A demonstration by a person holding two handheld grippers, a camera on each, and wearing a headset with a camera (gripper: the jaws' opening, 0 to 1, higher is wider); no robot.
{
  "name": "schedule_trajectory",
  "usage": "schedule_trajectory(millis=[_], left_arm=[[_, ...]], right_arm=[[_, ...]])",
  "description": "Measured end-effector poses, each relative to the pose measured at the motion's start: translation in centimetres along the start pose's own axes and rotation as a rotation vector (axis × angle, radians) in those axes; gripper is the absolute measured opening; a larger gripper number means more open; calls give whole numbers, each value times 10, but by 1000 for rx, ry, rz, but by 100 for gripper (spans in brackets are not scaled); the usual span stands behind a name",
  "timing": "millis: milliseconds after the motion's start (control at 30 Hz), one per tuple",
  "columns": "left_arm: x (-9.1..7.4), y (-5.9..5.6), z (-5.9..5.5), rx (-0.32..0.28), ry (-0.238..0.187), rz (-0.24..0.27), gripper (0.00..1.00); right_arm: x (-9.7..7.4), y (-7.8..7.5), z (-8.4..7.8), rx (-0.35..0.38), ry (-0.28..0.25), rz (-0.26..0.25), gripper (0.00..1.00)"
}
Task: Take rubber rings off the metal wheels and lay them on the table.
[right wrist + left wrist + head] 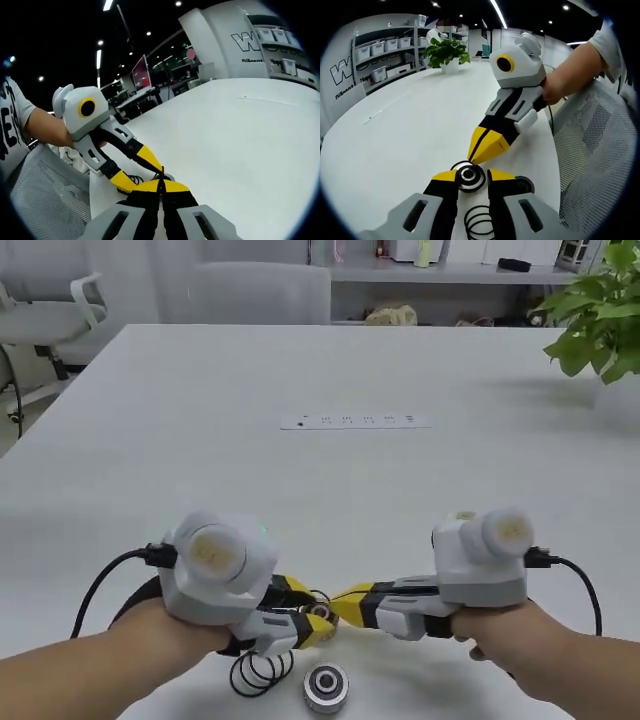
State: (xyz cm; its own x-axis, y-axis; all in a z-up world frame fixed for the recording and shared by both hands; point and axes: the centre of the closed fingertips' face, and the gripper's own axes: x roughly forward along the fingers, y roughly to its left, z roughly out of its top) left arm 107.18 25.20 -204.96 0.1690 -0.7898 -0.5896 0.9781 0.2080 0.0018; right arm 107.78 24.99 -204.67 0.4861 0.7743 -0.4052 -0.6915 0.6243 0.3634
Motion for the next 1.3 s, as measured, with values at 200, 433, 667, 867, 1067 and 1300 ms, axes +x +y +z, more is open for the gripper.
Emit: schedule_trajectory(millis=[200, 433, 667, 867, 1067, 1300], left_arm=[[-12, -4, 9, -9, -42, -10, 27], [-33, 0, 20, -20, -96, 7, 38], [-58, -3, 26, -32, -138, 20, 50], [-79, -3, 28, -36, -160, 36, 56], [-97, -4, 29, -47, -187, 57, 61], [-110, -9, 22, -34, -182, 74, 67]], right_arm=[[-2, 2, 6, 13, -16, 6, 0], [-5, 5, 14, 24, -40, 15, 0], [-7, 13, 23, 33, -60, 29, 0], [-6, 20, 31, 66, -83, 55, 0], [-2, 31, 35, 87, -88, 83, 0], [2, 40, 39, 114, -93, 106, 0]])
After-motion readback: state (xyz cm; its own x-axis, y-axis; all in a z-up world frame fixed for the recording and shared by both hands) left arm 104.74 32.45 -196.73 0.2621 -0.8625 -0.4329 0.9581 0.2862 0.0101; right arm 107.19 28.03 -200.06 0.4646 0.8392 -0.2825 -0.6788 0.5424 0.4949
